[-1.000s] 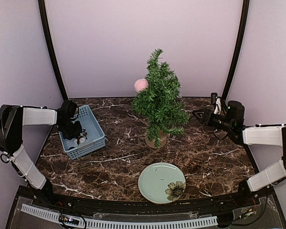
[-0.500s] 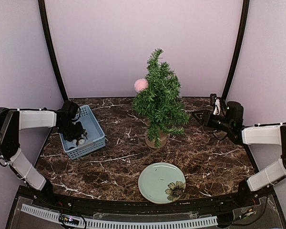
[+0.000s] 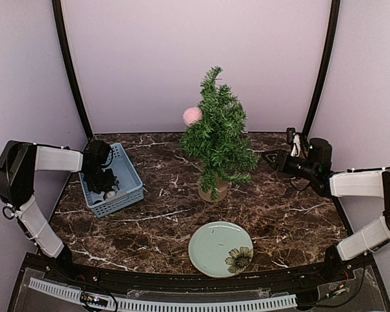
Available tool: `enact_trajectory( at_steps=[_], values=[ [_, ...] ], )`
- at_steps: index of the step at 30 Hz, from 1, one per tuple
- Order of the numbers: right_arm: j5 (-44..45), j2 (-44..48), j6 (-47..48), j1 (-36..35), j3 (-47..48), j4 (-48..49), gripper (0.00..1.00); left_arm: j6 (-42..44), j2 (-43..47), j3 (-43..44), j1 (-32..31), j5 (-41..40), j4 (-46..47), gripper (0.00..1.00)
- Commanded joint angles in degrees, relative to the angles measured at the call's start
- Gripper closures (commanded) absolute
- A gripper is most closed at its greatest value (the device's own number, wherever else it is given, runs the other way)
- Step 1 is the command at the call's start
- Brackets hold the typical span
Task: Decorate the small christmas tree
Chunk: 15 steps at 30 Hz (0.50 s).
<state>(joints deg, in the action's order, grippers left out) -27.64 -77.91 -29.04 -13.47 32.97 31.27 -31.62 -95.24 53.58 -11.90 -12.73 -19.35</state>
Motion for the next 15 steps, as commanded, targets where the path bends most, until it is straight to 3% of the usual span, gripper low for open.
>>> enact_trajectory(
  at_steps=[1,9,15],
  values=[
    [-0.66,-0.33,0.04,0.21,0.86,2.18,0.52,0.92,-1.70,0.52,-0.23,-0.22,0.51,0.82],
    [-0.80,-0.53,-0.03,0.26,1.46,2.04,0.52,2.15,-0.38,1.68,-0.23,-1.04,1.45,1.00],
    [-0.75,-0.49,-0.24,0.28,1.48,2.04,0.52,4.33,4.28,3.51,-0.23,-2.01,-0.21,1.00]
  ],
)
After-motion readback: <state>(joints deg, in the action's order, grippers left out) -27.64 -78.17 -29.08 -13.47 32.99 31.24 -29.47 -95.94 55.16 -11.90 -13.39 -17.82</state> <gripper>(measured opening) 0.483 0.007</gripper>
